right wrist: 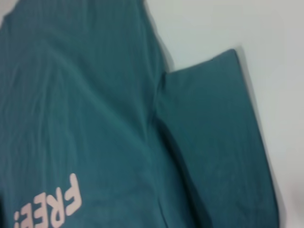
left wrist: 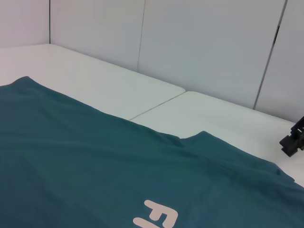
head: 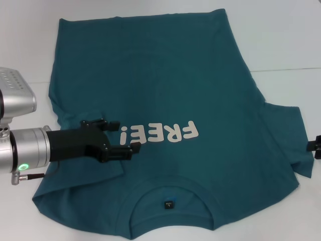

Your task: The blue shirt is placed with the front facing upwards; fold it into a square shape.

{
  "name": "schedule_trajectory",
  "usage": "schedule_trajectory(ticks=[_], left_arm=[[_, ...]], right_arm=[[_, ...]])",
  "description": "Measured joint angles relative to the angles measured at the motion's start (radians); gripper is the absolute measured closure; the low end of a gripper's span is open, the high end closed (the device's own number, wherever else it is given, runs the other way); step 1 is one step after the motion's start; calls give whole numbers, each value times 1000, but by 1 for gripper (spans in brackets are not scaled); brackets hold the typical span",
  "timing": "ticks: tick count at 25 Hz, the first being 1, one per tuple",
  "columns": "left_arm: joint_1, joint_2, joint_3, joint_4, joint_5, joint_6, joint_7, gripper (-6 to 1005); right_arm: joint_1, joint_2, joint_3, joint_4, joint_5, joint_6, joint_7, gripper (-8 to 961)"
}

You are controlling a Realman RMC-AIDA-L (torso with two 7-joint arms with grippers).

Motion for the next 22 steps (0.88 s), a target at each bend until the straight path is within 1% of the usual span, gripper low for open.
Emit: schedule_trajectory(ticks=[4,10,15,20,22], left_arm=[[-1,-1,3,0,0,0,2,92],[-1,-1,6,-3,0,0,3,92],[1,-1,8,-3,0,0,3,92],[3,-1,8,-2,0,0,3,93],[3,-1,8,-3,0,0,3,94]], right_arm=[[0,-1,0,9,-12,19,15,708],[0,4,3,35,-14,51,14,464],[9,9,-3,52,-15,64,1,222],[11,10,-12,53,-15,65,1,73],[11,11,-14,53,-16,65,2,73]])
